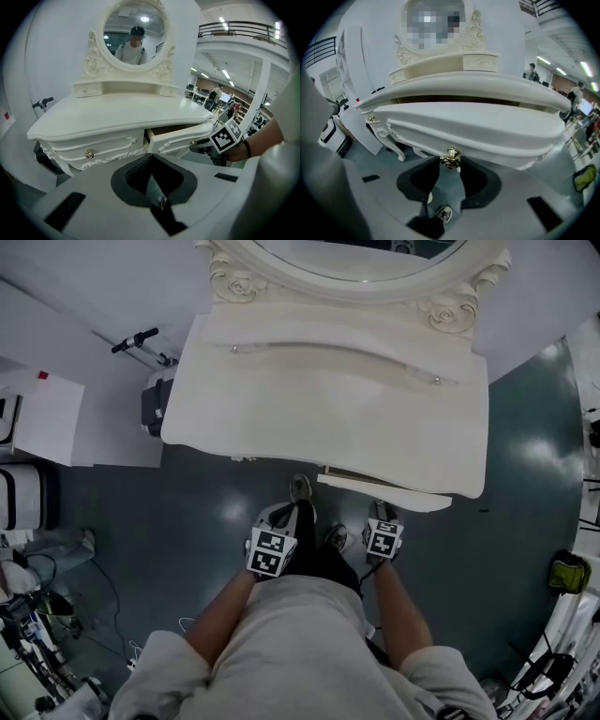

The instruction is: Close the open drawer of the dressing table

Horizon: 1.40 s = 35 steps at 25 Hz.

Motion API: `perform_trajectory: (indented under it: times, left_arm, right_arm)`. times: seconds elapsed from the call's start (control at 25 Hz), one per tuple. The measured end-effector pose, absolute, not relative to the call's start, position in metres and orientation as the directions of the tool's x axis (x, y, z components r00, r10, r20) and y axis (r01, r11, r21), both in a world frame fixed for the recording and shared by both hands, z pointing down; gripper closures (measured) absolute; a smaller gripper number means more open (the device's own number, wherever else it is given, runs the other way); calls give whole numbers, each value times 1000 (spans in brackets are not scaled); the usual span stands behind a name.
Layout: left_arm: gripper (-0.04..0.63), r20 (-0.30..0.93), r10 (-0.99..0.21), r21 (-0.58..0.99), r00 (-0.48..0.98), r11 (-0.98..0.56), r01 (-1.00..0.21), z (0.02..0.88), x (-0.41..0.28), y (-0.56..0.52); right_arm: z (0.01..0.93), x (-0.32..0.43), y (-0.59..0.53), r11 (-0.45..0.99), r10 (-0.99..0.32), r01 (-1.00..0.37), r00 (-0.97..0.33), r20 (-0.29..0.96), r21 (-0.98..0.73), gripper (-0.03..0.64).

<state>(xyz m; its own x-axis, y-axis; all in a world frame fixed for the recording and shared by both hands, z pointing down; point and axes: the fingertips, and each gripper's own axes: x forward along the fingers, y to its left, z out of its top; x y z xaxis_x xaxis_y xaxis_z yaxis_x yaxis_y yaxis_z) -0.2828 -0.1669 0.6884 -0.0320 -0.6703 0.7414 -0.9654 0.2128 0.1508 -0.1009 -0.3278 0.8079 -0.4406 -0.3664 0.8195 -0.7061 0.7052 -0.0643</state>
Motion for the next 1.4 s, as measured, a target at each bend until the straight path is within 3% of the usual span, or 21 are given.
perform_trajectory:
  times: [1.4]
  left_arm:
    - [588,761,-648,129,27,111,-985,689,-297,-208]
  right_arm:
    - [811,-117,-353,663,-396,-746,-428,812,-70,469]
